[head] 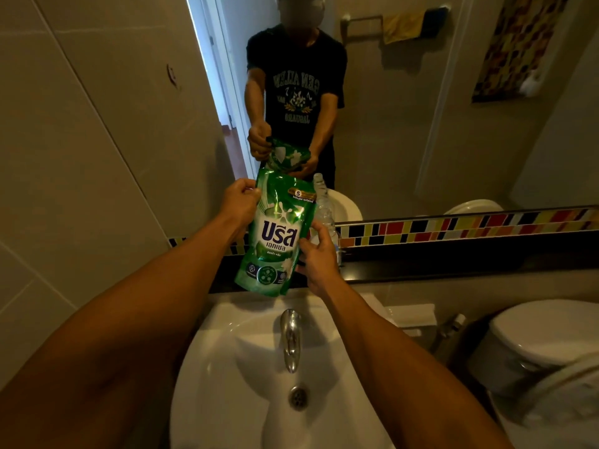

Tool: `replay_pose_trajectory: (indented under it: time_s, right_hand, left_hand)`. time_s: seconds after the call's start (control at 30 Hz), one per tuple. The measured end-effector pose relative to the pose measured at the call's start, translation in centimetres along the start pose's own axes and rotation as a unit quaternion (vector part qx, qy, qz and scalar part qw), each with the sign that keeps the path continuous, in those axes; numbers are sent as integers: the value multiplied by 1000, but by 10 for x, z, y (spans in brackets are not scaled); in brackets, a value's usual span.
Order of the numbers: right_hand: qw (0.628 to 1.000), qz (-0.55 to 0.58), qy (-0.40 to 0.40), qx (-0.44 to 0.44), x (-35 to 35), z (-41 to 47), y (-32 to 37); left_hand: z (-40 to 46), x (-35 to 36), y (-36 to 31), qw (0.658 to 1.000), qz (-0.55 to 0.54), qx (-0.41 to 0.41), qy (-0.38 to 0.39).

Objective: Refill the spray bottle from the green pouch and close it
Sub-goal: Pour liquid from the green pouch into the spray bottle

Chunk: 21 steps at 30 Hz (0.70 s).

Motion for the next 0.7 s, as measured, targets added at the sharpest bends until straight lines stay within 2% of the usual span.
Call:
replay_pose_trajectory:
  time_s: [0.2, 0.7]
  right_hand:
    - [1000, -2, -18, -13, 3, 0, 5]
    - [999, 14, -35, 22, 3, 13, 0]
  left_hand:
    - [13, 3, -7, 1000, -1, -7, 13]
    - [26, 16, -12, 998, 48, 4, 45]
Point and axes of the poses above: each hand's wrist, its own z-axis towards the middle knuckle, its own x-axis out of the palm, y = z × x, the point moved 2 cm from there along z, towards the middle knuckle, and after that the axes turned 11 degrees about -y, right-handed, at the moved point
